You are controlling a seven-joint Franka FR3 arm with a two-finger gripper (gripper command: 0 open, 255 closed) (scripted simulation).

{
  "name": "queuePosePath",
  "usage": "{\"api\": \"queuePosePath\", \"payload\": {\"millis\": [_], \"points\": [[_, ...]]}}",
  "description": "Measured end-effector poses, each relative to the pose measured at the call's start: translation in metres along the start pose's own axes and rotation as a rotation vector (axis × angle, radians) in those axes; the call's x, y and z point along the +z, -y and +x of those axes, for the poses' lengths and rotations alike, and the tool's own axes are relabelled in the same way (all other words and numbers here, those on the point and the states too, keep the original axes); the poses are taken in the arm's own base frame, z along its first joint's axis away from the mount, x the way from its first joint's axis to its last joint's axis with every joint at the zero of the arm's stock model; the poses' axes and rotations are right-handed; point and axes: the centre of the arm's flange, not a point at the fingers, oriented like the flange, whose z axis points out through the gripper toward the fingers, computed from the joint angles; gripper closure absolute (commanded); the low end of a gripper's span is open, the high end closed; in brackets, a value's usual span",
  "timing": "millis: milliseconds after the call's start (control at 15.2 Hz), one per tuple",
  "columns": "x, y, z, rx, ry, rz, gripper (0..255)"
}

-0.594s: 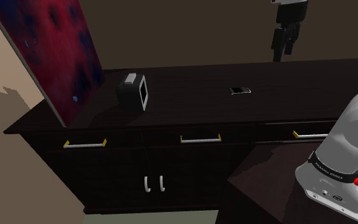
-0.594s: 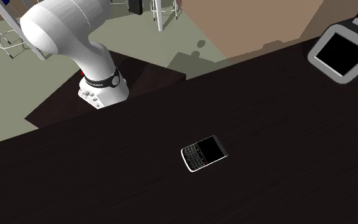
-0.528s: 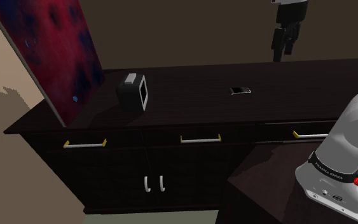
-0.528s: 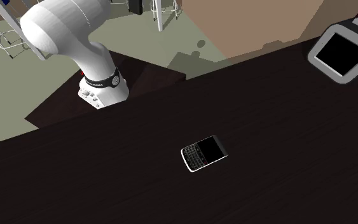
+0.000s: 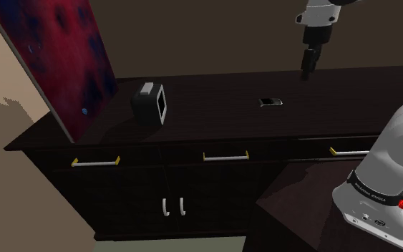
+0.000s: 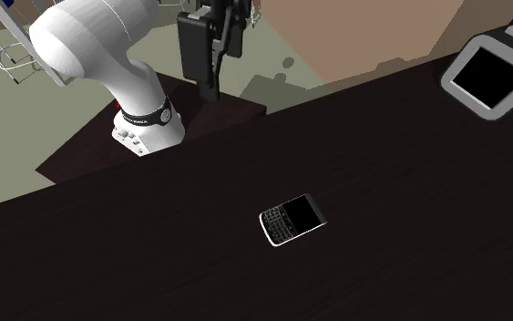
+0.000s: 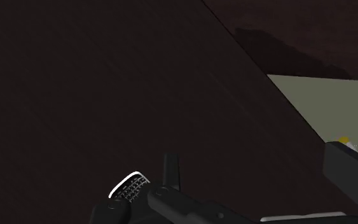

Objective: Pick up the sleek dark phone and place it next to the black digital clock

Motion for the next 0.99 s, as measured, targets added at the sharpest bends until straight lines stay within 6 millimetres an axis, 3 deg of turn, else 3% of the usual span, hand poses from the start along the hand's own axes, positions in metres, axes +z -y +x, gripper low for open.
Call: {"api": "queuePosePath", "payload": {"millis": [594,990], "points": [[0.08,-0.069,0.05,-0.234,-0.054,0.002,0],[0.129,-0.108,0.095,-0.388,-0.091,0.003,0]]}}
